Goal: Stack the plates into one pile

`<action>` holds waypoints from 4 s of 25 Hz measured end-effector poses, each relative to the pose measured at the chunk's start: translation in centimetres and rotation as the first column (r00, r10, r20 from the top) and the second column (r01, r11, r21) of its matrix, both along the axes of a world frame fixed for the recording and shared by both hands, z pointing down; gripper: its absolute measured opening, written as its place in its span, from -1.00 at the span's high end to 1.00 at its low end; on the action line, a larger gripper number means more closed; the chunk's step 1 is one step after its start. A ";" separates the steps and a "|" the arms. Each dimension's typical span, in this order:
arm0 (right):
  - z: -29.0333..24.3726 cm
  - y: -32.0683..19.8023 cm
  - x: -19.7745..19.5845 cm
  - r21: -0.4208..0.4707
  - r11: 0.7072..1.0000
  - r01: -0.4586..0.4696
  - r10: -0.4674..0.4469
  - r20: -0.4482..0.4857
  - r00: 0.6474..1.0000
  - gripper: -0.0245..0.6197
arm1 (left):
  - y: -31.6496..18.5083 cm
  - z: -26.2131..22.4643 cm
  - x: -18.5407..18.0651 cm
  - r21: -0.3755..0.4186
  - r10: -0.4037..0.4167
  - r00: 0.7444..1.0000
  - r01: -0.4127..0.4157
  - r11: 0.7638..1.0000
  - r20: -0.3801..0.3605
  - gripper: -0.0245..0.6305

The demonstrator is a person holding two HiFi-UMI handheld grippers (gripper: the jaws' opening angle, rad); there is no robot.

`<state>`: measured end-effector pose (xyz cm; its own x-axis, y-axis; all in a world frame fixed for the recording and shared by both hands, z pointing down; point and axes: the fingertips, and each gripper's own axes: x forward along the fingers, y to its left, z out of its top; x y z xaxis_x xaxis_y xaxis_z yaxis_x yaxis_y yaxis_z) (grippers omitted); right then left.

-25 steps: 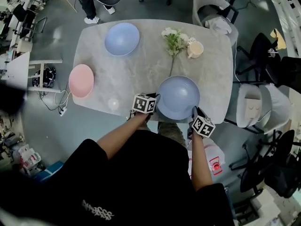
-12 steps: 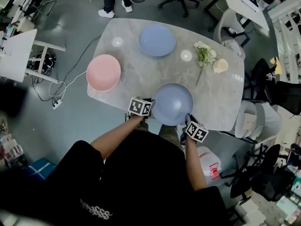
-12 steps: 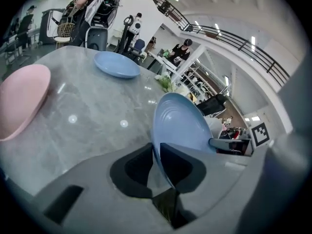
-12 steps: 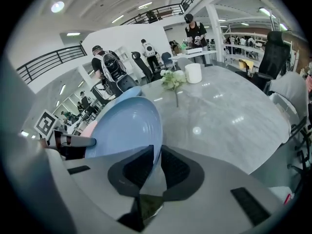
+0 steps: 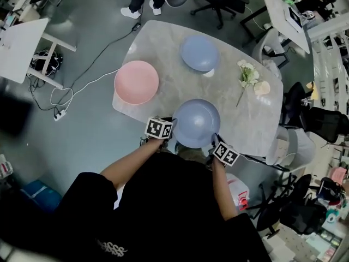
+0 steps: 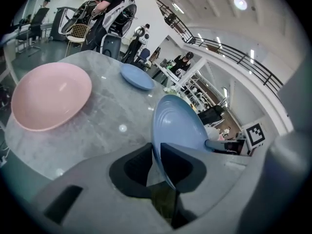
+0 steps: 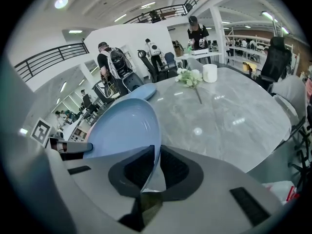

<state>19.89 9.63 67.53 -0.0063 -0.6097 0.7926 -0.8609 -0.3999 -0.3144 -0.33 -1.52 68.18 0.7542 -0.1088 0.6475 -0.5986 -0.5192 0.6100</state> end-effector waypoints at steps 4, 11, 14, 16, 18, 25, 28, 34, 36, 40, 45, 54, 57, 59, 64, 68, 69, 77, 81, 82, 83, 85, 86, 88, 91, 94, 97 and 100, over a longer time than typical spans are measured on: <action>-1.0 -1.4 0.0 -0.004 1.000 0.031 -0.031 -0.016 0.999 0.79 | -0.9 -0.8 -0.2 0.002 -0.042 0.999 0.042 0.999 0.001 0.73; -0.7 -5.3 0.2 0.011 0.999 0.051 -0.051 0.005 0.999 0.79 | -4.4 -0.7 -0.2 0.016 -0.091 0.995 0.090 0.996 0.036 0.74; -0.1 -7.6 0.3 0.027 0.998 0.051 -0.052 0.025 0.998 0.80 | -6.3 -0.4 -0.5 0.023 -0.105 0.993 0.104 0.994 0.062 0.74; 0.0 -9.3 0.4 0.033 0.998 0.049 -0.051 0.038 0.998 0.80 | -7.8 -0.4 -0.5 0.019 -0.110 0.991 0.109 0.994 0.073 0.74; 0.0 -11.2 0.7 0.035 0.998 0.052 -0.054 0.049 0.997 0.80 | -9.7 -0.4 -0.2 0.023 -0.110 0.990 0.108 0.994 0.085 0.74; 0.9 -17.5 2.9 0.028 0.996 0.080 -0.082 0.075 0.994 0.80 | -15.5 0.6 1.8 0.021 -0.139 0.982 0.137 0.990 0.126 0.76; 1.5 -20.1 4.0 0.025 0.996 0.081 -0.083 0.082 0.993 0.80 | -17.9 1.3 2.9 0.028 -0.135 0.980 0.133 0.991 0.143 0.76; 3.1 -24.1 5.3 0.026 0.997 0.071 -0.073 0.106 0.992 0.80 | -22.1 2.7 4.2 0.024 -0.145 0.976 0.144 0.989 0.163 0.76; 3.5 -25.4 6.0 0.027 0.998 0.064 -0.067 0.110 0.992 0.80 | -23.2 3.2 4.9 0.019 -0.154 0.975 0.152 0.988 0.164 0.76; 4.0 -27.8 7.3 0.036 0.998 0.051 -0.055 0.118 0.992 0.80 | -25.7 3.7 6.0 0.037 -0.156 0.971 0.152 0.988 0.180 0.76; 4.4 -30.7 8.7 0.049 0.999 0.008 -0.014 0.127 0.992 0.81 | -28.5 4.8 7.4 0.052 -0.160 0.968 0.153 0.987 0.193 0.76; 5.3 -35.1 10.6 0.062 0.998 0.009 -0.017 0.124 0.992 0.82 | -32.3 5.7 9.1 0.068 -0.169 0.965 0.159 0.985 0.198 0.76; 5.3 -36.6 11.5 0.077 0.997 0.003 -0.013 0.128 0.992 0.82 | -33.9 5.3 10.0 0.091 -0.173 0.966 0.158 0.983 0.191 0.76; 5.1 -37.7 12.0 0.087 0.996 -0.001 -0.011 0.131 0.991 0.82 | -34.8 5.3 10.5 0.102 -0.173 0.966 0.156 0.983 0.192 0.75; 5.4 -39.9 12.3 0.097 0.995 0.002 -0.015 0.133 0.991 0.82 | -36.5 6.1 10.7 0.103 -0.181 0.961 0.163 0.981 0.208 0.73; 6.0 -40.9 12.7 0.096 0.995 -0.037 0.022 0.154 0.988 0.82 | -37.4 6.5 11.0 0.107 -0.184 0.960 0.164 0.981 0.213 0.71; 6.1 -41.0 12.9 0.097 0.994 -0.045 0.029 0.158 0.987 0.82 | -37.5 6.5 11.1 0.115 -0.187 0.959 0.166 0.979 0.214 0.71; 6.5 -41.1 13.7 0.099 0.995 -0.026 0.015 0.108 0.994 0.81 | -38.1 6.2 11.4 0.173 -0.208 0.960 0.177 0.969 0.185 0.63; 6.3 -40.9 14.5 0.119 0.992 -0.039 0.028 0.088 0.996 0.81 | -38.5 6.2 10.9 0.195 -0.231 0.957 0.197 0.961 0.174 0.63; 6.4 -40.9 14.5 0.122 0.992 -0.040 0.028 0.095 0.995 0.79 | -38.5 6.3 10.9 0.194 -0.231 0.957 0.197 0.961 0.173 0.63; 6.5 -41.0 14.4 0.125 0.991 -0.039 0.026 0.105 0.994 0.75 | -38.5 6.4 10.9 0.191 -0.230 0.958 0.197 0.962 0.173 0.61; 6.7 -41.2 14.2 0.131 0.991 -0.033 0.017 0.126 0.992 0.70 | -38.5 6.9 11.0 0.179 -0.229 0.958 0.198 0.964 0.172 0.57; 6.9 -41.3 14.1 0.132 0.991 -0.029 0.011 0.133 0.991 0.67 | -38.6 7.2 11.1 0.172 -0.229 0.958 0.200 0.965 0.170 0.55; 7.3 -41.8 14.1 0.134 0.991 -0.020 0.001 0.138 0.990 0.65 | -38.7 7.6 11.4 0.165 -0.231 0.959 0.204 0.965 0.165 0.54; 7.8 -42.5 14.2 0.135 0.991 -0.009 -0.011 0.142 0.990 0.65 | -39.2 7.9 11.7 0.158 -0.263 0.956 0.242 0.957 0.133 0.54; 8.5 -42.9 13.9 0.126 0.992 0.007 -0.026 0.151 0.988 0.66 | -39.3 8.4 12.0 0.132 -0.274 0.955 0.259 0.957 0.112 0.55; 9.2 -43.1 13.8 0.122 0.992 0.028 -0.047 0.155 0.987 0.68 | -39.2 9.1 12.7 0.102 -0.254 0.961 0.243 0.965 0.112 0.58; 9.2 -43.1 13.8 0.136 0.991 0.018 -0.041 0.169 0.985 0.74 | -39.1 9.2 13.0 0.060 -0.281 0.957 0.277 0.959 0.072 0.63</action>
